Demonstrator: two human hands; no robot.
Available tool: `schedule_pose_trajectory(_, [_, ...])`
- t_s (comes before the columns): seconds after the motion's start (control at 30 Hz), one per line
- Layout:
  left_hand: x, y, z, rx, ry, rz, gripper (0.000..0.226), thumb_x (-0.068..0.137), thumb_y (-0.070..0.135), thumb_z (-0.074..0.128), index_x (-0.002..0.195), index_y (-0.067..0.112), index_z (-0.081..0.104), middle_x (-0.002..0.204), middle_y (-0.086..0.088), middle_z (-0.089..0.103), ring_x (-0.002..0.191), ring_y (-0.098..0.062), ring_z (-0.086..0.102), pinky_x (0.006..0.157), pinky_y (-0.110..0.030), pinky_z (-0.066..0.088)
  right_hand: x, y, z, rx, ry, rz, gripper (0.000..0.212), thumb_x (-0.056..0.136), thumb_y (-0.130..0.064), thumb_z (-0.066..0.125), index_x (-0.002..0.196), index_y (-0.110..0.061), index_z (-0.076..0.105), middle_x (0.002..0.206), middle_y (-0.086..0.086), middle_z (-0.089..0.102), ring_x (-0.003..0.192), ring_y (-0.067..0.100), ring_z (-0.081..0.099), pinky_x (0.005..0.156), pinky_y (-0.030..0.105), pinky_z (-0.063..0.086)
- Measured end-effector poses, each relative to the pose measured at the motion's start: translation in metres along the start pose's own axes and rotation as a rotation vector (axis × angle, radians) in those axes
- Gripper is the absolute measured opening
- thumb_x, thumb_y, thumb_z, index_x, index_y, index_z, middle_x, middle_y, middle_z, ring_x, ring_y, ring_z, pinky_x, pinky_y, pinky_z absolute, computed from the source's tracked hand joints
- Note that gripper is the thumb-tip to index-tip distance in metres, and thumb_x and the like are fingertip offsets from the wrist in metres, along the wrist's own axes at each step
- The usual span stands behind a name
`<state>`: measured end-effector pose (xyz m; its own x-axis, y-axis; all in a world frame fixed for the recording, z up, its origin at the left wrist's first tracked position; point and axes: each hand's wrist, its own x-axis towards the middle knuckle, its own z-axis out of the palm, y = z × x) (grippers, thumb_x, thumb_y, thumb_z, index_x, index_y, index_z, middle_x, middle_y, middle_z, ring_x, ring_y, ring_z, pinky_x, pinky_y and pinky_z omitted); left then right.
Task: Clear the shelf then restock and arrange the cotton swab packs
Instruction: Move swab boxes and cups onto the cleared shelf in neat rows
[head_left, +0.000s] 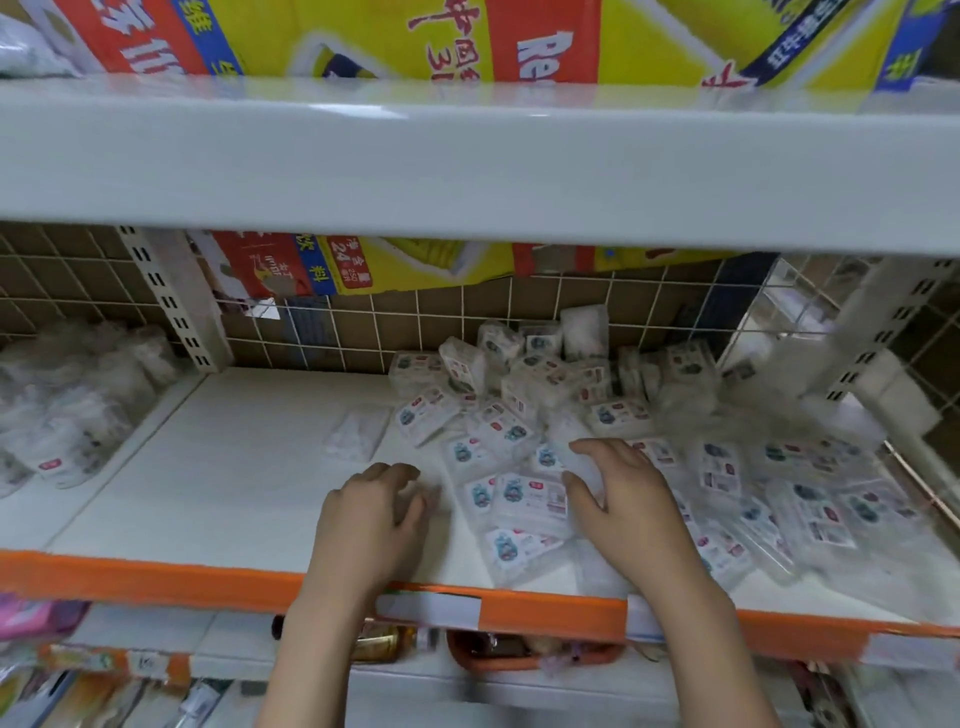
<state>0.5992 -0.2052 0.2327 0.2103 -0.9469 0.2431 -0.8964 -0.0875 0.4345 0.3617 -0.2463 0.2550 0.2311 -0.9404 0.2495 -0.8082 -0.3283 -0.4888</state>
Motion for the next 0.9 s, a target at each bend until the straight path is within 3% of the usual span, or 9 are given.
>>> schedule_pose_trajectory(0.3, [0.002, 0.01, 0.003, -0.024, -0.036, 0.099, 0.045, 0.076, 0.038, 0.042, 0.106, 0.016, 0.068, 0.097, -0.005, 0.068, 0.089, -0.03, 0.062, 0.074, -0.037, 0.049, -0.015, 0.0, -0.001, 0.023, 0.042, 0.039, 0.037, 0.092, -0.025, 0.054, 0.127, -0.014, 0.054, 0.128, 0.005, 0.054, 0.12, 0.022, 0.045, 0.1, 0.033, 0.038])
schedule_pose_trajectory(0.6, [0.007, 0.032, 0.016, -0.046, -0.035, 0.128, 0.038, 0.08, 0.035, 0.051, 0.107, 0.014, 0.068, 0.099, -0.007, 0.068, 0.09, -0.031, 0.063, 0.075, -0.04, 0.05, -0.026, 0.031, -0.015, 0.02, 0.073, 0.076, 0.033, 0.089, -0.02, 0.059, 0.122, -0.012, 0.058, 0.122, 0.005, 0.059, 0.113, 0.023, 0.051, 0.095, 0.033, 0.041])
schedule_pose_trajectory(0.9, [0.02, 0.121, 0.041, -0.099, 0.099, 0.128, 0.043, 0.08, 0.037, 0.049, 0.105, 0.01, 0.069, 0.102, -0.01, 0.069, 0.093, -0.032, 0.064, 0.075, -0.041, 0.052, -0.023, 0.116, -0.073, -0.017, 0.086, 0.074, 0.032, 0.09, -0.021, 0.059, 0.121, -0.012, 0.059, 0.119, 0.007, 0.06, 0.112, 0.026, 0.053, 0.093, 0.036, 0.044])
